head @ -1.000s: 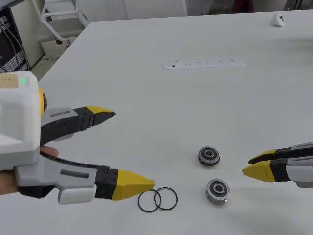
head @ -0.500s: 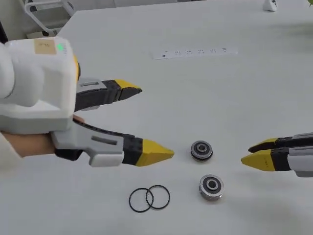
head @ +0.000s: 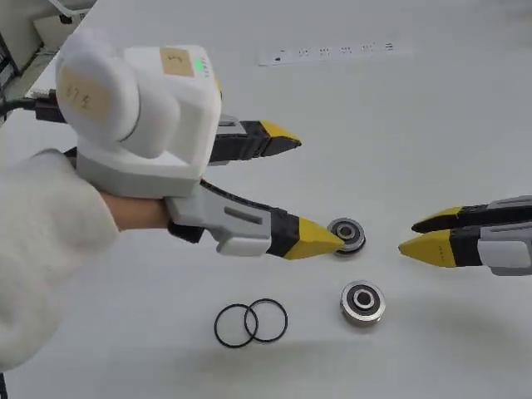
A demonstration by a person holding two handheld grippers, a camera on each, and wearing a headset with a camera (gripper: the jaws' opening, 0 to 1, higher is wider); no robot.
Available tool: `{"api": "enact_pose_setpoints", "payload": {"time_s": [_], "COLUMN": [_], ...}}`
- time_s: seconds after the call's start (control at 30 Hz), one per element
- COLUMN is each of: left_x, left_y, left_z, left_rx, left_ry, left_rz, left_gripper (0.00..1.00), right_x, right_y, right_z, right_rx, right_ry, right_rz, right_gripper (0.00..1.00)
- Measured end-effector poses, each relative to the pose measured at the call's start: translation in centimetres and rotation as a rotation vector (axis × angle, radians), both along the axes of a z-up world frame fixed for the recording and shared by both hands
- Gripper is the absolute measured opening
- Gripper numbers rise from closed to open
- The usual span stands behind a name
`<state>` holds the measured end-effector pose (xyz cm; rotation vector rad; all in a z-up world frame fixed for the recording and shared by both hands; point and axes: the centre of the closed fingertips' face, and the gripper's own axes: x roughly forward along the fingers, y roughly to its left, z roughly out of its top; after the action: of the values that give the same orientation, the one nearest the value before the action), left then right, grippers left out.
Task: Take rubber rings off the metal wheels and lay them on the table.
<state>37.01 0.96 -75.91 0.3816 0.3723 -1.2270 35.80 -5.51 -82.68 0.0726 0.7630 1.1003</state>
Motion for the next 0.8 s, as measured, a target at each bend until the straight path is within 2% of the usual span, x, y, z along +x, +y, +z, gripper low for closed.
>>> {"api": "enact_pose_setpoints", "payload": {"time_s": [0.07,0.13,0.17,0.2,0.3,0.4,0.5,0.53,0.63,0.73,0.77,0.8], "left_x": [0.5,0.8,0.8,0.6,0.9,1.2,1.8,1.9,2.0,1.9,1.7,1.6], "left_y": [-0.2,-0.5,-0.6,-0.8,-1.4,-1.9,-1.9,-1.9,-1.9,-1.9,-2.0,-2.0], "left_z": [-0.4,-0.9,-1.2,-1.9,-2.6,-3.3,-4.4,-4.6,-5.1,-5.7,-5.9,-6.0], "left_rx": [-0.007,-0.016,-0.017,-0.005,-0.002,-0.007,0.0,-0.005,-0.04,-0.042,-0.042,-0.04], "left_ry": [-0.001,0.012,0.026,0.06,0.041,0.057,0.032,0.033,0.067,0.077,0.085,0.086], "left_rz": [0.005,0.003,0.001,-0.013,-0.028,-0.036,-0.019,-0.01,0.014,0.012,0.003,-0.001], "left_gripper": [0.67,0.65,0.64,0.63,0.61,0.58,0.5,0.48,0.41,0.35,0.34,0.33], "right_x": [0.2,0.4,0.6,0.7,1.2,1.5,1.6,1.6,1.5,1.4,1.6,1.6], "right_y": [0.3,0.5,0.6,0.7,1.1,1.5,1.8,1.9,2.2,2.3,2.3,2.4], "right_z": [-0.3,-0.6,-0.7,-0.9,-1.2,-1.6,-2.4,-2.5,-3.0,-3.6,-3.4,-3.4], "right_rx": [-0.005,-0.009,-0.011,-0.013,-0.01,-0.007,-0.022,-0.023,-0.037,-0.069,-0.061,-0.06], "right_ry": [-0.004,-0.007,-0.011,-0.012,-0.02,-0.028,-0.029,-0.036,-0.062,-0.089,-0.113,-0.112], "right_rz": [0.015,0.03,0.037,0.042,0.051,0.066,0.089,0.092,0.121,0.154,0.153,0.153], "right_gripper": [0.27,0.27,0.27,0.26,0.26,0.26,0.25,0.25,0.25,0.24,0.24,0.24]}}
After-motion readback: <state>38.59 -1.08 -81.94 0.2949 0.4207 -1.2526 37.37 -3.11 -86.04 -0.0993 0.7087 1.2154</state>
